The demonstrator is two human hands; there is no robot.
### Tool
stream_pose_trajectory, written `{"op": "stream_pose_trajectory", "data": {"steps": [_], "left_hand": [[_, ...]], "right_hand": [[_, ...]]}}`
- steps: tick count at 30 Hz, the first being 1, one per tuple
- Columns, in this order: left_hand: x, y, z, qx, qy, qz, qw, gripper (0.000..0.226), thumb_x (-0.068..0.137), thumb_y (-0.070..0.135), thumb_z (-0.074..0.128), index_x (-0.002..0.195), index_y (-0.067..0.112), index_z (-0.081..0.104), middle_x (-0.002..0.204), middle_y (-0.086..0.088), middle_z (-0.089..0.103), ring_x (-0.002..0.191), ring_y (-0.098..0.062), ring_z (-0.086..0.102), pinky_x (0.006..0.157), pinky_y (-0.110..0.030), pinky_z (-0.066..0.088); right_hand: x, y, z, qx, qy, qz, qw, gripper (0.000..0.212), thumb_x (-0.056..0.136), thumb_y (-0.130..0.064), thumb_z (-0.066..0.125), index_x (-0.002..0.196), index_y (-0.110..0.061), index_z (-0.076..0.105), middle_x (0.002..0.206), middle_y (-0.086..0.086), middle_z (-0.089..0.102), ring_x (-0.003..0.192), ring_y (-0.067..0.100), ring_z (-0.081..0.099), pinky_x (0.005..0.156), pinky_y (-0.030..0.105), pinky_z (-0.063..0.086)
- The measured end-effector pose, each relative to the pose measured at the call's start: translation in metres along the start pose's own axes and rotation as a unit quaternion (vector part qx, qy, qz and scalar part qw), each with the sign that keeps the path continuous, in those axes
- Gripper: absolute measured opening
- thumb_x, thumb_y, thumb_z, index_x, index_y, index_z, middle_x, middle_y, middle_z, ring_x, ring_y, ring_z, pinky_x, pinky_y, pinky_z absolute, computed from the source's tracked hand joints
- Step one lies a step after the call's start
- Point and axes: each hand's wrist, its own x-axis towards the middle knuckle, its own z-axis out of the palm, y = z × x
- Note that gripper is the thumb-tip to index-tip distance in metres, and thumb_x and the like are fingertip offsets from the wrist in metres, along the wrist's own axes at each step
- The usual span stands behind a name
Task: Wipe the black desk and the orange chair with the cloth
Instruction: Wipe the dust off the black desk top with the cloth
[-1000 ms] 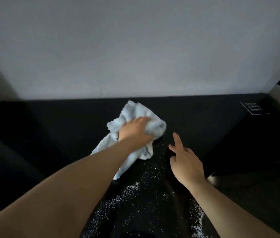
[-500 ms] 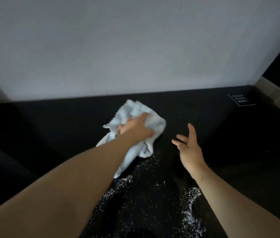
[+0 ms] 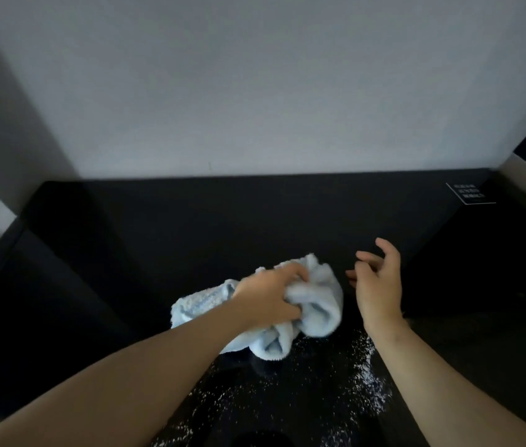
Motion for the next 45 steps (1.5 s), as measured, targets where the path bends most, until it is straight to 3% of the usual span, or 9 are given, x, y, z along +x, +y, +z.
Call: {"op": "stream_pose_trajectory", "data": {"steps": [7,10,16,21,25,27,33,41,45], "left_hand": [[-0.079,-0.067,-0.068,-0.033,0.301,-0.068,0.951,0.051,0.067,0.025,0.063,0.113,0.043,0.051,0.114,0.016,0.058,0.103,-0.013,0.058,0.083,-0.031,0.047],[-0.12,-0.103,-0.094,0.058,0.282,-0.146,0.946,0.056,0.074,0.028,0.059,0.12,0.051,0.037,0.134,0.027,0.034,0.113,-0.016,0.049,0.083,-0.037,0.043],[-0.178,-0.145,-0.064,0.099,0.1,-0.332,0.933,0.061,0.078,0.049,0.05,0.135,0.054,0.028,0.146,0.003,0.026,0.135,-0.031,0.025,0.104,-0.059,0.03],[-0.18,-0.106,-0.004,0.099,0.174,-0.298,0.933,0.044,0.077,0.061,0.042,0.119,0.057,0.028,0.131,0.012,0.033,0.122,-0.028,0.033,0.094,-0.053,0.03],[-0.189,-0.087,0.018,-0.011,0.124,-0.166,0.978,0.032,0.081,0.04,0.053,0.113,0.046,0.049,0.121,0.009,0.051,0.108,-0.02,0.046,0.091,-0.043,0.042],[-0.202,-0.103,-0.003,-0.03,0.182,-0.138,0.973,0.042,0.078,0.029,0.059,0.12,0.036,0.055,0.123,0.003,0.056,0.112,-0.023,0.052,0.094,-0.042,0.044],[-0.271,-0.146,0.004,0.064,0.343,-0.396,0.85,0.043,0.08,0.044,0.046,0.121,0.034,0.038,0.127,-0.002,0.044,0.11,-0.035,0.043,0.085,-0.05,0.037],[-0.237,-0.053,0.073,-0.043,0.24,-0.289,0.926,0.053,0.081,0.044,0.05,0.129,0.04,0.029,0.138,0.005,0.03,0.117,-0.028,0.035,0.089,-0.044,0.035],[-0.251,-0.083,0.046,-0.02,0.315,-0.326,0.891,0.052,0.082,0.042,0.051,0.13,0.036,0.033,0.141,0.004,0.032,0.118,-0.031,0.037,0.089,-0.046,0.036]], "right_hand": [[-0.054,-0.008,0.009,-0.064,-0.066,-0.007,0.996,0.043,0.092,-0.008,0.049,0.128,-0.031,0.043,0.106,-0.016,0.055,0.083,0.011,0.062,0.062,0.018,0.044],[-0.081,-0.007,0.018,-0.082,-0.087,0.0,0.993,0.04,0.093,-0.007,0.048,0.125,-0.031,0.044,0.106,-0.015,0.054,0.078,0.011,0.062,0.058,0.017,0.044],[-0.137,-0.008,0.035,-0.101,-0.111,-0.013,0.989,0.037,0.092,-0.007,0.047,0.117,-0.034,0.048,0.106,-0.018,0.056,0.073,0.006,0.06,0.051,0.013,0.044],[-0.178,-0.009,0.041,-0.114,-0.094,-0.012,0.989,0.042,0.092,-0.007,0.048,0.127,-0.029,0.045,0.114,-0.014,0.051,0.083,0.008,0.06,0.058,0.016,0.043],[-0.208,-0.01,0.047,-0.125,-0.082,-0.031,0.988,0.045,0.09,-0.006,0.051,0.13,-0.025,0.043,0.117,-0.012,0.048,0.084,0.008,0.057,0.062,0.017,0.041],[-0.218,-0.011,0.046,-0.132,-0.085,-0.044,0.987,0.045,0.09,-0.006,0.051,0.13,-0.025,0.043,0.118,-0.013,0.047,0.078,0.006,0.056,0.06,0.015,0.04],[-0.24,-0.003,0.039,-0.158,-0.074,-0.036,0.984,0.043,0.091,-0.005,0.05,0.129,-0.022,0.045,0.12,-0.009,0.048,0.08,0.001,0.052,0.062,0.015,0.039],[-0.265,0.007,0.035,-0.161,-0.078,-0.031,0.983,0.042,0.088,-0.002,0.05,0.126,-0.02,0.048,0.12,-0.003,0.052,0.075,0.002,0.051,0.074,0.023,0.036],[-0.251,-0.002,0.014,-0.164,-0.079,-0.063,0.981,0.041,0.09,-0.005,0.05,0.127,-0.023,0.047,0.118,-0.009,0.049,0.08,0.003,0.053,0.064,0.014,0.038]]}}
